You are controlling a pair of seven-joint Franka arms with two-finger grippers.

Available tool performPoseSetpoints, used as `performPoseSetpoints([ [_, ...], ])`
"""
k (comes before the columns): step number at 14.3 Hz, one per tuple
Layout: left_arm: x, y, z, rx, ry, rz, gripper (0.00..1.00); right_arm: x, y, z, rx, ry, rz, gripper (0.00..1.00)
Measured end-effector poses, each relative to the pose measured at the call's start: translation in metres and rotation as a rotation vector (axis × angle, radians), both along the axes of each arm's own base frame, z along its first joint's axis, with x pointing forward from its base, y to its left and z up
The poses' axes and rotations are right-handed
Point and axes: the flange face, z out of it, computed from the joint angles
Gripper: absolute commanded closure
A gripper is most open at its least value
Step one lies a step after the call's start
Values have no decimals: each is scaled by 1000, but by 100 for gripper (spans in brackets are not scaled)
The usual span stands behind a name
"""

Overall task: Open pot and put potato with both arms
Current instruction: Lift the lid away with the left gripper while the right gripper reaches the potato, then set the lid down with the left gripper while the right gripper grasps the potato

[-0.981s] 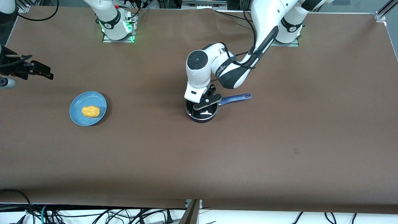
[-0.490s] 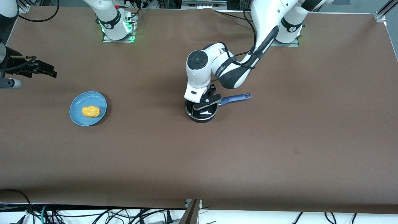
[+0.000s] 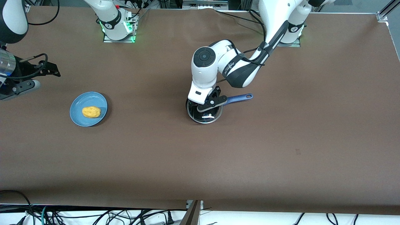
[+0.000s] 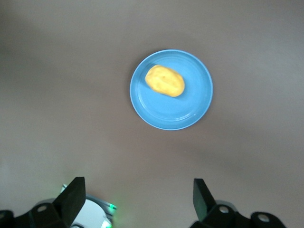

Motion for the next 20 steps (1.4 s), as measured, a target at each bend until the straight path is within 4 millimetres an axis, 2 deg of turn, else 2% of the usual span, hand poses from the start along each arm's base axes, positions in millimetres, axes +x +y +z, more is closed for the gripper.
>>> performPoseSetpoints([
  [1,10,13,7,7,0,-16,38,3,0,-11,17,10,71,0],
  [2,26,36,15,12,0,-42,38,9,-1,-23,31,10,149,0],
  [4,61,95,30,-11,21,-111,38,17,-3,-43,37,-6,292,0],
  [6,92,172,41,-29,39,-193,38,20,-3,-66,50,-31,422,0],
  [9,117,297,36,1,76,-341,38,16,-1,-111,65,-97,623,0],
  [12,122,400,14,-8,131,-424,38,5,2,-160,67,-165,782,0],
  [15,115,481,-18,-48,144,-464,37,-6,6,-204,56,-221,883,0],
  [17,101,524,-47,-55,133,-468,36,-5,7,-230,50,-246,937,0],
  [19,86,550,-73,-46,108,-456,35,-3,7,-255,50,-252,954,0],
  [20,78,556,-85,-41,102,-449,35,-3,7,-264,53,-247,957,0],
])
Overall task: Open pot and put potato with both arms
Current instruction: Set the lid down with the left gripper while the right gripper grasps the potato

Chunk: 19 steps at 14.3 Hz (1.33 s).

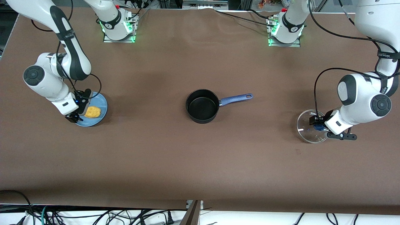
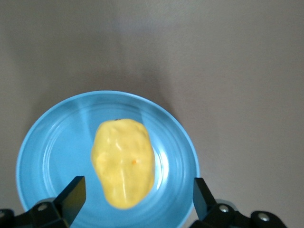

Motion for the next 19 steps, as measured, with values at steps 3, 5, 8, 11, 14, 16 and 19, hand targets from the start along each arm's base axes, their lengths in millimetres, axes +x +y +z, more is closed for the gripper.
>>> performPoseSetpoints([
  [3,-16,9,-22,10,-17,14,34,0,0,-16,1,3,3,2],
  [5,-26,13,-36,16,-39,23,33,-2,0,-26,1,9,5,19],
  [8,-32,15,-44,18,-45,28,7,-4,1,-37,2,24,7,73],
  [11,-31,22,-43,19,-44,40,0,-2,1,-33,2,16,7,84],
  [14,-14,20,-4,-1,24,37,0,6,1,-15,7,-8,-19,84],
  [16,3,12,54,-14,69,48,0,14,14,6,21,8,-102,84],
  [19,13,-5,147,-18,71,76,0,23,57,44,37,63,-268,84],
])
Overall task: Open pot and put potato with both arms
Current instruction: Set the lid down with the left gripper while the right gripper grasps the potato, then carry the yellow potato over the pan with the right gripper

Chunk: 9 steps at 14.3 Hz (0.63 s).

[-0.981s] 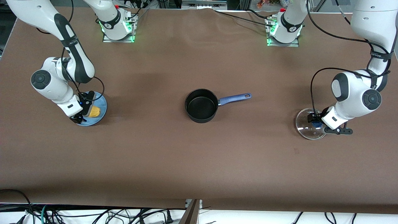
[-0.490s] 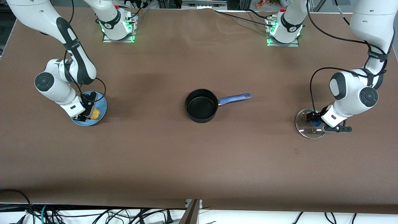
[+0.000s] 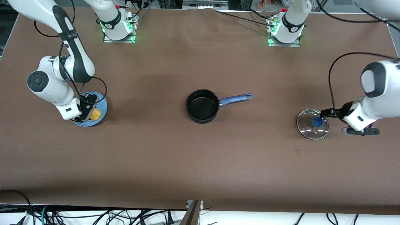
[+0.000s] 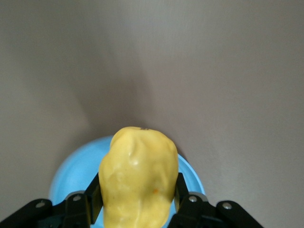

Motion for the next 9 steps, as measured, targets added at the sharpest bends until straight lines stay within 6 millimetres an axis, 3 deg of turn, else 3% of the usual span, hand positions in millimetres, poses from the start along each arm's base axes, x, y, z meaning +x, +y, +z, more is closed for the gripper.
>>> performPoseSetpoints([
  [2,-3,-9,50,0,-13,-1,0,6,39,29,2,38,-117,84],
  [5,-15,-20,110,3,-14,-14,0,13,107,70,5,55,-272,84],
  [9,-26,-28,155,16,-11,-28,0,4,206,89,35,37,-508,84],
])
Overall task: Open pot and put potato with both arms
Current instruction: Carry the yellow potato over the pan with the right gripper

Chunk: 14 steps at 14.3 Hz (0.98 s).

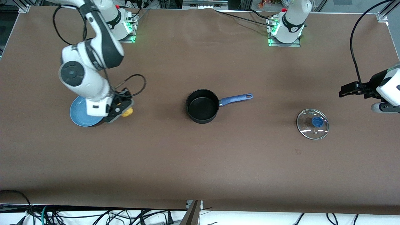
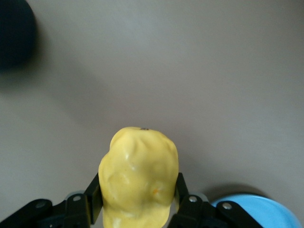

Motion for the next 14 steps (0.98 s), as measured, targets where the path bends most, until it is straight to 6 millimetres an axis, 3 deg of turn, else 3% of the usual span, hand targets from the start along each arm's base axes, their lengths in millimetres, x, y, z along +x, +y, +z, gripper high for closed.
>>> performPoseSetpoints([
  [5,0,-4,5,0,-3,-5,0,-16,138,-9,57,23,-265,84],
  [9,0,-5,5,0,-3,-6,0,-37,240,-48,88,53,-389,84],
  [11,0,-5,7,0,-7,-7,0,-50,274,-73,116,50,-427,84],
  [14,0,-5,9,1,-10,-6,0,-54,288,-100,142,44,-455,84],
])
